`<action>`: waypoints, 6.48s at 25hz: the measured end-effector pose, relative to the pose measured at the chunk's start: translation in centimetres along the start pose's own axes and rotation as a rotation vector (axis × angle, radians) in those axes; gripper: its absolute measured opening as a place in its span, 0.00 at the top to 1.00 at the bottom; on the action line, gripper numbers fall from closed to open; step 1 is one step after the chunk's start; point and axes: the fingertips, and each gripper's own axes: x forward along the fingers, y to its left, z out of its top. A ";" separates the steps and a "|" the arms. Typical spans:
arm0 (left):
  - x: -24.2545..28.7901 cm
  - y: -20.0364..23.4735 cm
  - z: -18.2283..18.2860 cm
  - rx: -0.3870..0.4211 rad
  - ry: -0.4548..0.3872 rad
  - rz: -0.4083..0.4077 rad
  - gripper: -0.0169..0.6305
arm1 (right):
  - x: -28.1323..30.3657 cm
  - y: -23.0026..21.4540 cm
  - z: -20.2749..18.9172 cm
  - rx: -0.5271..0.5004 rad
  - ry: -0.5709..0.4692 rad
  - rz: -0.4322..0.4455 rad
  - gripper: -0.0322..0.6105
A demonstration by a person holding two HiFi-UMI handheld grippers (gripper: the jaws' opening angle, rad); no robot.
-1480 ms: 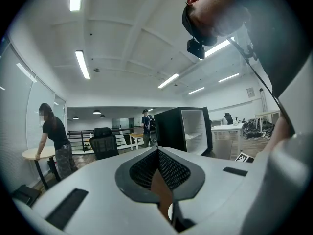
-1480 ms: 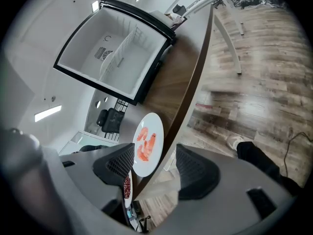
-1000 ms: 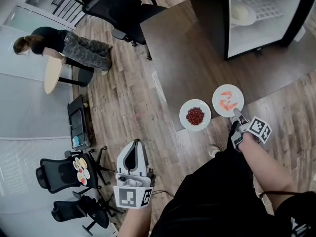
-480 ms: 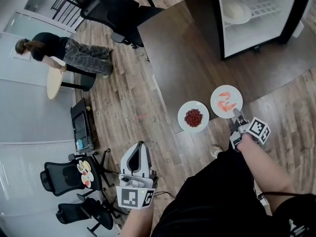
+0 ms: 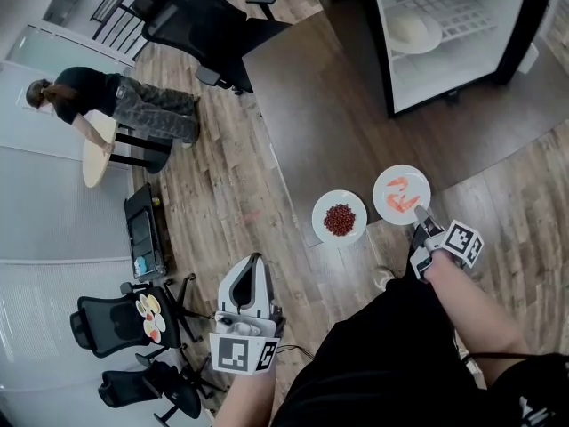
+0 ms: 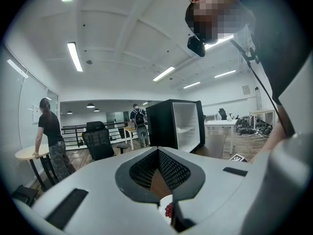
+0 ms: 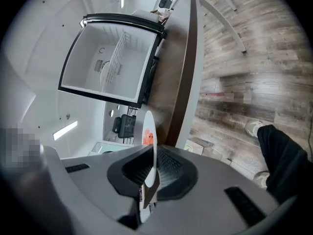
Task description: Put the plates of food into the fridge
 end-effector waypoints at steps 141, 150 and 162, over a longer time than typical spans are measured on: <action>0.1 10.9 -0.5 -0.207 -0.085 0.075 0.97 | 1.6 12.8 -2.7 -0.201 0.084 0.028 0.79; -5.2 11.9 -3.0 -0.174 -0.025 0.077 0.97 | 1.2 7.9 -12.6 -0.149 0.181 -0.035 0.79; -7.7 13.0 -4.9 -0.138 0.041 0.131 0.97 | 5.1 3.9 -16.5 -0.054 0.215 -0.054 0.79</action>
